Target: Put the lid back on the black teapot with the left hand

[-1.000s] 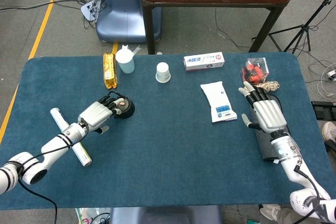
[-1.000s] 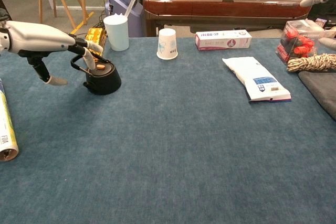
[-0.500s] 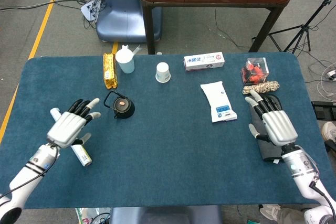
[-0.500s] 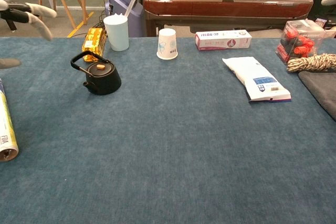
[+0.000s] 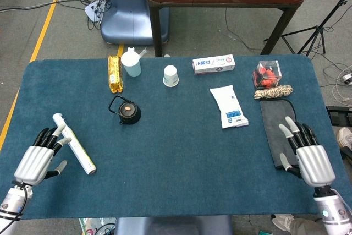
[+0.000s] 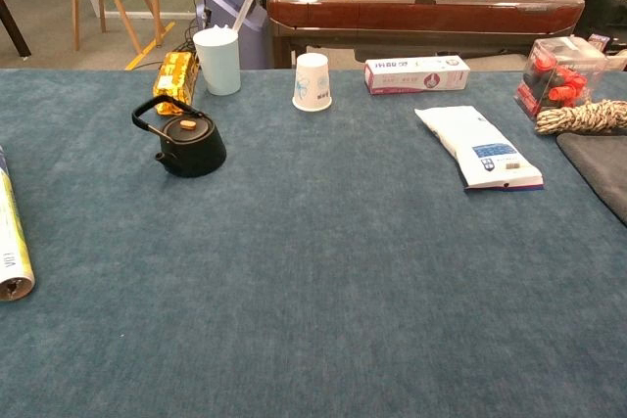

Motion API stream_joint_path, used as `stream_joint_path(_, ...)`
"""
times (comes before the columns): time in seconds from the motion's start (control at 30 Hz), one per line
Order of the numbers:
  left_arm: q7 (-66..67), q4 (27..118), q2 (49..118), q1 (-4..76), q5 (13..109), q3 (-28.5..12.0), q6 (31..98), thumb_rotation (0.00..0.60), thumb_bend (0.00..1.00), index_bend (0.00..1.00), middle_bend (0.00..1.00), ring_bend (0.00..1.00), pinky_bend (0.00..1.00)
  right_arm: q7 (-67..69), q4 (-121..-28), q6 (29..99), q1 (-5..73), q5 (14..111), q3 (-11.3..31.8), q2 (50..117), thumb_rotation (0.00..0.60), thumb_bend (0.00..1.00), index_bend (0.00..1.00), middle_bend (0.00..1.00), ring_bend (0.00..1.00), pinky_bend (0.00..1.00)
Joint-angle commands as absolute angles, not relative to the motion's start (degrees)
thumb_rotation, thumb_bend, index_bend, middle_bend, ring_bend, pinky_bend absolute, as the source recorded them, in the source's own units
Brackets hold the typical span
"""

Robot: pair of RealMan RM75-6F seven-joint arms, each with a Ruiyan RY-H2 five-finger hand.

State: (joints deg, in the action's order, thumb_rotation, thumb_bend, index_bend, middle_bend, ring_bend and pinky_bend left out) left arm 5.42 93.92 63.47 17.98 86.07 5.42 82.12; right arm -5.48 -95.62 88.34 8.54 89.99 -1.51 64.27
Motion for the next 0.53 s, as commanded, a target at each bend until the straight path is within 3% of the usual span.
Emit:
stream_joint_path(0.03, 4.2, 93.2, 64.0, 16.2, 87.1, 5.8, 83.9, 0.6, 0.32, 0.24, 0.0, 0.0, 0.0, -3.3, -94.7, 90.5, 6.0, 92.2, -3.7, 64.3, 0.6, 0.44, 0.03, 0.0, 0.0, 0.0)
stream_joint_path(0.27, 6.5, 93.9, 64.8, 12.7, 90.1, 5.4, 88.9, 0.6, 0.32, 0.24, 0.0, 0.0, 0.0, 0.7, -92.3, 94.7, 2.1, 95.4, -5.5, 63.8, 0.6, 0.44, 0.03, 0.0, 0.0, 0.0)
stream_joint_path(0.53, 10.6, 94.4, 66.0, 11.7, 91.4, 4.9, 88.3, 0.6, 0.32, 0.23, 0.0, 0.0, 0.0, 3.2, -89.6, 97.8, -0.7, 96.6, -5.8, 63.9, 0.6, 0.44, 0.03, 0.0, 0.0, 0.0)
